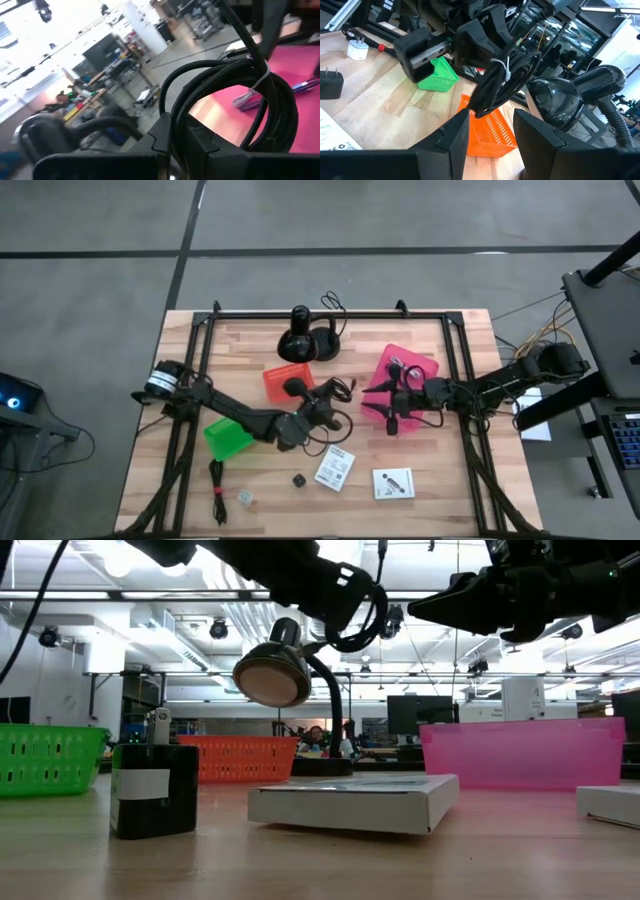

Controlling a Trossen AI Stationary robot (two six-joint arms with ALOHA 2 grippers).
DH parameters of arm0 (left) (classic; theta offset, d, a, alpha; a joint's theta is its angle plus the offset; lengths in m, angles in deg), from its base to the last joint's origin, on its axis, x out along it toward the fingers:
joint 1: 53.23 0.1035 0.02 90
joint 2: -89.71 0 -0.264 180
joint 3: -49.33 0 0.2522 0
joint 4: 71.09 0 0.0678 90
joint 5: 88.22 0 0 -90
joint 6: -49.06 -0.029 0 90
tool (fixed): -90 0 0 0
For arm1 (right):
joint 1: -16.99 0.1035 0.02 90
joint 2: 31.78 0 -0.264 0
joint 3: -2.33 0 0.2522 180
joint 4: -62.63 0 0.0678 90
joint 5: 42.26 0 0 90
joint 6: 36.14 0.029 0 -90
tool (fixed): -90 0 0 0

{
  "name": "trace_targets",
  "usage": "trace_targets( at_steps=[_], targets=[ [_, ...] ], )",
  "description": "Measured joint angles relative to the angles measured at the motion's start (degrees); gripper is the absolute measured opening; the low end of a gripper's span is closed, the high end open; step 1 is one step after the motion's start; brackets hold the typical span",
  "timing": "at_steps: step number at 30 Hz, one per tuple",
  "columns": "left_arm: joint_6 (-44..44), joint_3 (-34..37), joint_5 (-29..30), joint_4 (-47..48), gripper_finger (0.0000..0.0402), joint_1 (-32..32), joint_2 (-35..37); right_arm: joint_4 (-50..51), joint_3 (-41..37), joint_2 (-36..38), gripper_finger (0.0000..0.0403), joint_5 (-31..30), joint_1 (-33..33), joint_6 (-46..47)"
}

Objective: Pick and place items into bin
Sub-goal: Put the top black charger cable into the pink bin

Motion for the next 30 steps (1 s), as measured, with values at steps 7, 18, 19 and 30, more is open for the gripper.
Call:
trace_targets(
  at_steps=[7,18,19,30],
  targets=[
    [3.19,0.00,-5.69,-0.42,0.0010,0.95,0.00,0.01,0.00,0.00,0.0141,0.00,0.00,0.00],
    [2.74,0.07,-5.75,-2.94,0.0010,2.46,-0.97,-0.15,0.00,0.00,0.0141,0.00,0.00,0.26],
    [2.77,0.04,-5.85,-3.52,0.0010,2.61,-1.46,-0.35,0.00,0.00,0.0141,0.00,0.00,0.39],
    [-15.70,-0.50,-6.34,-29.39,0.0010,3.07,-9.40,-0.93,0.00,0.00,0.0141,-0.24,-0.02,0.90]
  ],
)
